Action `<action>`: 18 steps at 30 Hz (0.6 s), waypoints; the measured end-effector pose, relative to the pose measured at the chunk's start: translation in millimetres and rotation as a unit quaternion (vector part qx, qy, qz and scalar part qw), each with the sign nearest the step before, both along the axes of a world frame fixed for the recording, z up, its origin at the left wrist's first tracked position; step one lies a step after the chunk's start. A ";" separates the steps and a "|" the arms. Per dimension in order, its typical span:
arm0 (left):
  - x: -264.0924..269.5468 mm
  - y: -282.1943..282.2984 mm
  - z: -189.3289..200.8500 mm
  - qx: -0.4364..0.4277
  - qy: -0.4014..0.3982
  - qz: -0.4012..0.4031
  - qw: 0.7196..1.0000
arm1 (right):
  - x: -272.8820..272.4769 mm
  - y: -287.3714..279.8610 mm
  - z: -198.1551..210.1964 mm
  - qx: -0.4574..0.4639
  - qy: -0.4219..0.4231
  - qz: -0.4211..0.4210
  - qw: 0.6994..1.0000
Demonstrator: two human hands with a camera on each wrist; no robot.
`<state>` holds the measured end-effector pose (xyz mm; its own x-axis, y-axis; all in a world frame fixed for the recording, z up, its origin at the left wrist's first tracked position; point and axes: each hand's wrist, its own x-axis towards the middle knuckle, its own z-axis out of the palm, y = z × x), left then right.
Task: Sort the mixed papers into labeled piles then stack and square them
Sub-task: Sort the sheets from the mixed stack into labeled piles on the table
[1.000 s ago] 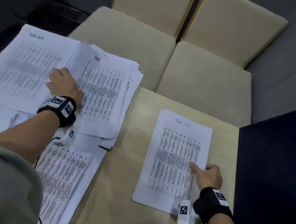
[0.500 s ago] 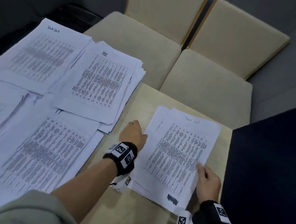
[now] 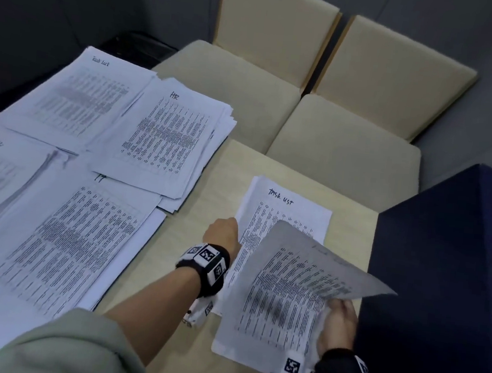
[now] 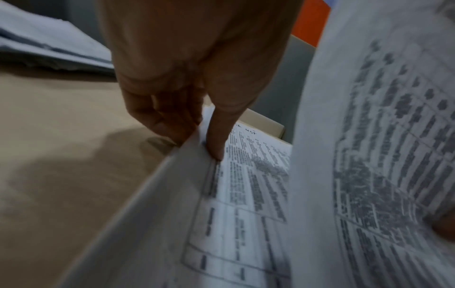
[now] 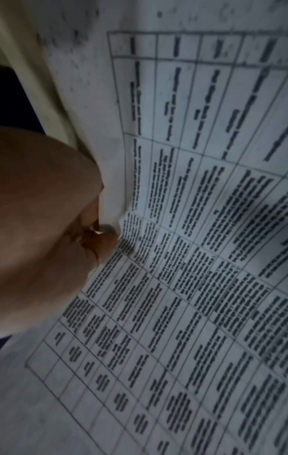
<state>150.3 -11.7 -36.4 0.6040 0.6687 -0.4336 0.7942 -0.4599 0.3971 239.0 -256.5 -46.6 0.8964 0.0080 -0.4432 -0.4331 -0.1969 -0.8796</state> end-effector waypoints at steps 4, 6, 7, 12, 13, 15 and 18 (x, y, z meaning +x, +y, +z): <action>-4.5 -9.2 -2.5 -0.044 -0.085 0.031 0.995 | 4.4 0.8 7.5 0.029 -0.002 0.000 1.000; -9.5 -9.7 0.6 -0.143 -0.180 0.086 0.969 | 9.5 -0.1 7.8 0.042 0.008 -0.012 0.999; -11.7 -8.1 3.2 -0.197 -0.211 0.102 0.952 | 11.3 0.0 9.2 0.050 0.012 -0.017 0.999; -16.1 -3.1 17.6 -0.285 -0.262 0.081 0.919 | 16.1 8.2 21.8 0.101 0.050 -0.042 0.993; -16.5 -4.3 17.8 -0.290 -0.262 0.077 0.917 | 14.8 10.0 21.4 0.109 0.057 -0.054 0.991; -18.1 -6.7 16.3 -0.277 -0.262 0.078 0.921 | 11.9 9.8 14.0 0.121 0.081 -0.050 0.988; -18.6 -8.0 16.9 -0.238 -0.271 0.110 0.926 | 11.5 8.0 11.6 0.141 0.068 -0.068 0.985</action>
<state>131.7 -19.8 -19.5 0.6914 0.6125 -0.3831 0.4720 0.0186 0.8814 250.5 -248.6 -35.1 0.8307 0.0319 -0.5558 -0.5554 0.1161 -0.8234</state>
